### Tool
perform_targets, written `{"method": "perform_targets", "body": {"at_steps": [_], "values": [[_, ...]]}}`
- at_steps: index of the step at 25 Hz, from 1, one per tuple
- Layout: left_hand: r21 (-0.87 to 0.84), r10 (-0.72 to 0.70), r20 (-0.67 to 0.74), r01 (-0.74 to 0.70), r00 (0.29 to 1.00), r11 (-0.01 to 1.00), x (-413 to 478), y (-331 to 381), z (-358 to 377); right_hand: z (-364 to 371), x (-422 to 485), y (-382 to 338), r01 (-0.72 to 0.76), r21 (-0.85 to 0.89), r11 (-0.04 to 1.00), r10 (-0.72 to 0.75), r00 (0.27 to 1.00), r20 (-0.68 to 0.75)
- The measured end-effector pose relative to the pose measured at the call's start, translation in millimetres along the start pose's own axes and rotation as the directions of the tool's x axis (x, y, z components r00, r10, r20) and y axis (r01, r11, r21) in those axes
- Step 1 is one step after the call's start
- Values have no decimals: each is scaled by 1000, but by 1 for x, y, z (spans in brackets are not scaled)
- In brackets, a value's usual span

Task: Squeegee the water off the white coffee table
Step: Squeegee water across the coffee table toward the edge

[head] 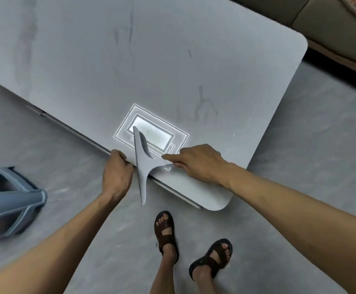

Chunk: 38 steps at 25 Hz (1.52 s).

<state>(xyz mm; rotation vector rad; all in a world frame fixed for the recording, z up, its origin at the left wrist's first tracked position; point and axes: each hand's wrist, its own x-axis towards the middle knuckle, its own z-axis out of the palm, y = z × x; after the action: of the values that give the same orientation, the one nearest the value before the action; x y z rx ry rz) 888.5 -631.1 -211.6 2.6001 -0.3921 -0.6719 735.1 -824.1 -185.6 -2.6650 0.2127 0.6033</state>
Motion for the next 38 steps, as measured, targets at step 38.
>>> {"method": "perform_targets", "body": {"at_steps": [38], "values": [[181,280,392,-372,876,910,-99,92,106,24,-261,148,-424,-23,905,416,897,-147]]}}
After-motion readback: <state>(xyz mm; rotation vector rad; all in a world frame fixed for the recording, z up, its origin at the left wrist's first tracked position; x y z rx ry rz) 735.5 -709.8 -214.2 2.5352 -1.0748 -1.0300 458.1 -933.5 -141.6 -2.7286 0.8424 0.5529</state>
